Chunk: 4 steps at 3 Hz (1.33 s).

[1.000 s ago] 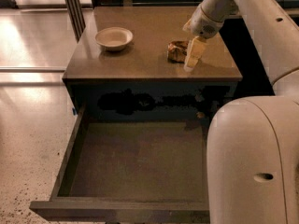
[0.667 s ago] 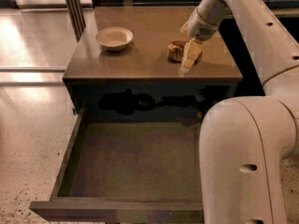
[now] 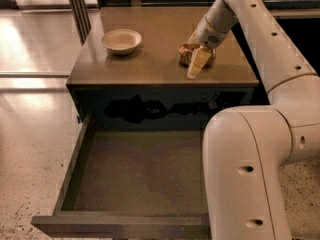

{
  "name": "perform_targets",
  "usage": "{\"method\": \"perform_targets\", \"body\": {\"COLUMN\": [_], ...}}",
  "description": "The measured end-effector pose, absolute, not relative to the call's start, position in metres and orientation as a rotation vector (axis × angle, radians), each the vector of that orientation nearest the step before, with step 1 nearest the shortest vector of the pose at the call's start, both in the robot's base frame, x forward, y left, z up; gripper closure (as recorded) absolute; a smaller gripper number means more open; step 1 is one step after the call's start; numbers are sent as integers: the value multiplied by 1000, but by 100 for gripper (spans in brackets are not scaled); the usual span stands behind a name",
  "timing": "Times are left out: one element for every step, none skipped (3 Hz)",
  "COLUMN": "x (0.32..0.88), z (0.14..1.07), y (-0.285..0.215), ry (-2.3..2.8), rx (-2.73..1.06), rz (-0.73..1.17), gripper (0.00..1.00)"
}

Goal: Place orange can into top drawer

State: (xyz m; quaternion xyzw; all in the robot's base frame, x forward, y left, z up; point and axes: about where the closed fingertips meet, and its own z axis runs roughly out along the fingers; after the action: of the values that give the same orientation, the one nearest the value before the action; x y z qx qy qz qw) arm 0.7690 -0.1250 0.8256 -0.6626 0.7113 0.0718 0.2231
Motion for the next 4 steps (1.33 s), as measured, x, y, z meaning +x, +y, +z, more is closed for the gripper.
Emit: {"method": "perform_targets", "body": {"x": [769, 769, 769, 770], "z": [826, 826, 826, 829], "y": [-125, -125, -125, -122], "ry": [1964, 1964, 1964, 1953], "rx": [-1829, -1829, -1829, -1834], "rz": [198, 198, 198, 192], "gripper": [42, 66, 89, 100]}}
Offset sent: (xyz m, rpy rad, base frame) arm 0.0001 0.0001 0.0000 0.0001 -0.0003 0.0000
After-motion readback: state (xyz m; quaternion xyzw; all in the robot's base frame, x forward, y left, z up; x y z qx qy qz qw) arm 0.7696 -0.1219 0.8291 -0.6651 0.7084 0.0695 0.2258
